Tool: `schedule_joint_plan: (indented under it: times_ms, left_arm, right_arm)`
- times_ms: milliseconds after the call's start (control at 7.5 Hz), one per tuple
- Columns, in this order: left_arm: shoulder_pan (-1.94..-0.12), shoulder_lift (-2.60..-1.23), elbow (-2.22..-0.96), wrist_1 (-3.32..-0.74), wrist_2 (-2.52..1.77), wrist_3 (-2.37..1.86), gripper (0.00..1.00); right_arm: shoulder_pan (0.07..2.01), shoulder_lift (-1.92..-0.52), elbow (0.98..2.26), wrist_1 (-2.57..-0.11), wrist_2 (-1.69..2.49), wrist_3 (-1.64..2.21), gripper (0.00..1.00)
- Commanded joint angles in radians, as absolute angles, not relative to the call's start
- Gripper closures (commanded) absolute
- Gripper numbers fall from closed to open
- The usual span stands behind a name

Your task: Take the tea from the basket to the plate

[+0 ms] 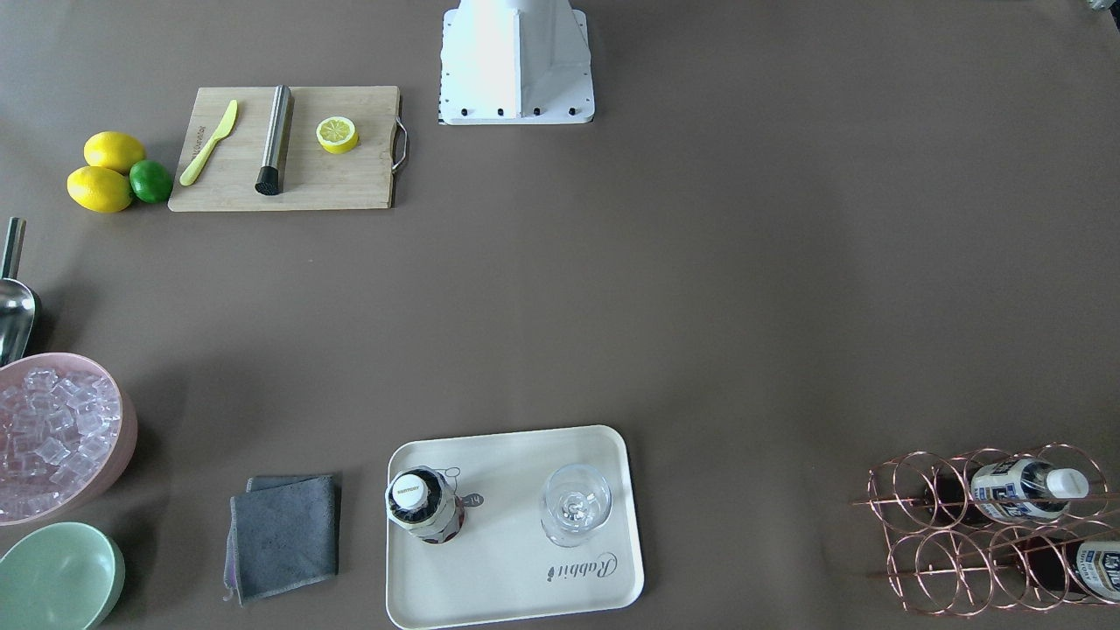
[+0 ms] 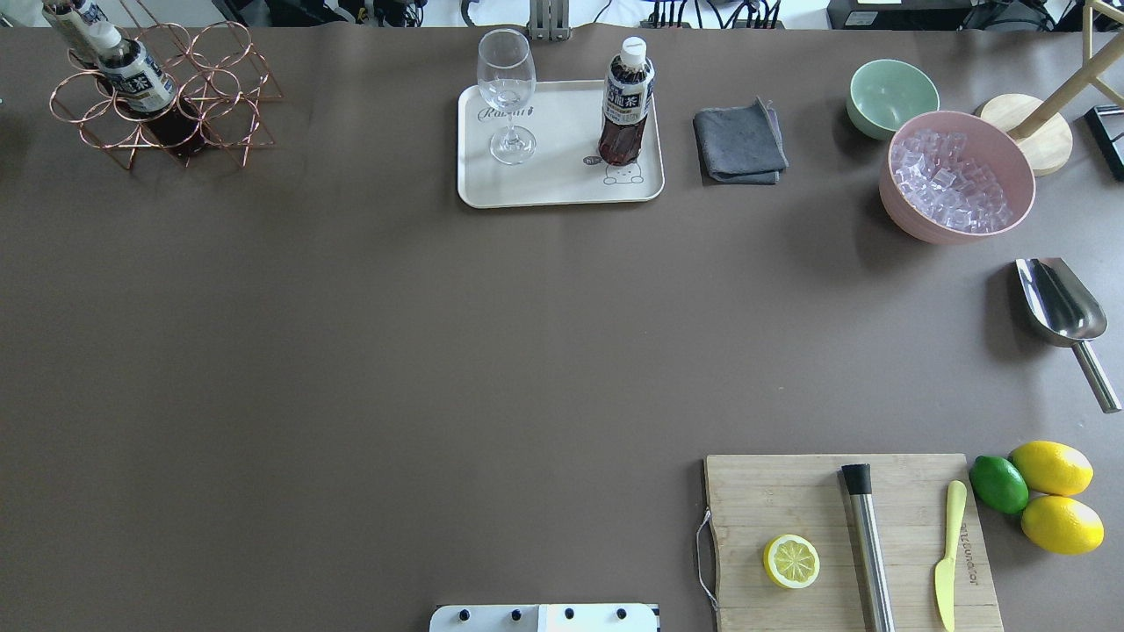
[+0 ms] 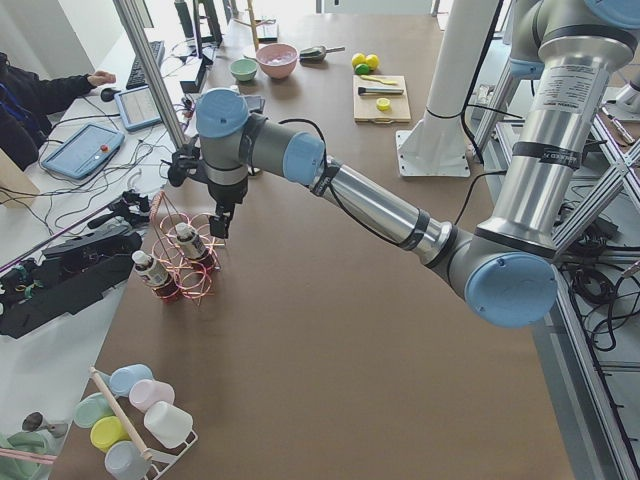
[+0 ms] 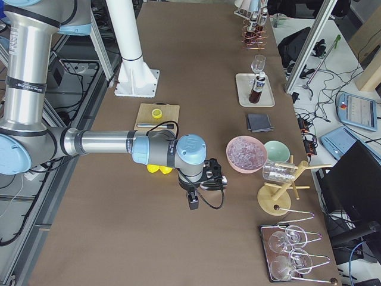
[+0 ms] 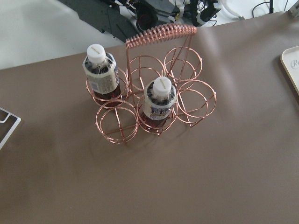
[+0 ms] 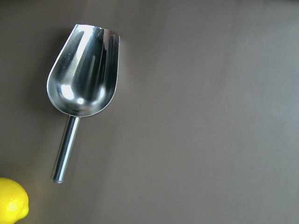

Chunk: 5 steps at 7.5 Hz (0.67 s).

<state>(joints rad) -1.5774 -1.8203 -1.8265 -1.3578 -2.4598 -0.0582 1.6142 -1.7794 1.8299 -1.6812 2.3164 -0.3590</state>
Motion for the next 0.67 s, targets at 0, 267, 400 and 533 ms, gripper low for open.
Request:
schedule_joint_plan:
  times_ms: [0, 267, 400, 533]
  left_arm:
    - [-1.586, -1.708, -1.764, -1.338, -2.409, -0.014, 0.02]
    - [-1.580, -1.692, -1.692, -1.339, -2.274, -0.014, 0.02]
    - [-1.580, -1.690, -1.663, -1.342, -2.275, -0.012, 0.02]
    - [-1.580, -1.690, -1.654, -1.342, -2.276, -0.014, 0.02]
  right_arm:
    - [1.614, -1.781, 1.833, -1.681, 2.316, -0.359, 0.00]
    - [1.614, -1.781, 1.832, -1.681, 2.316, -0.359, 0.00]
    - [1.614, -1.781, 1.833, -1.681, 2.316, -0.359, 0.00]
    - [1.614, -1.781, 1.833, -1.681, 2.316, -0.359, 0.00]
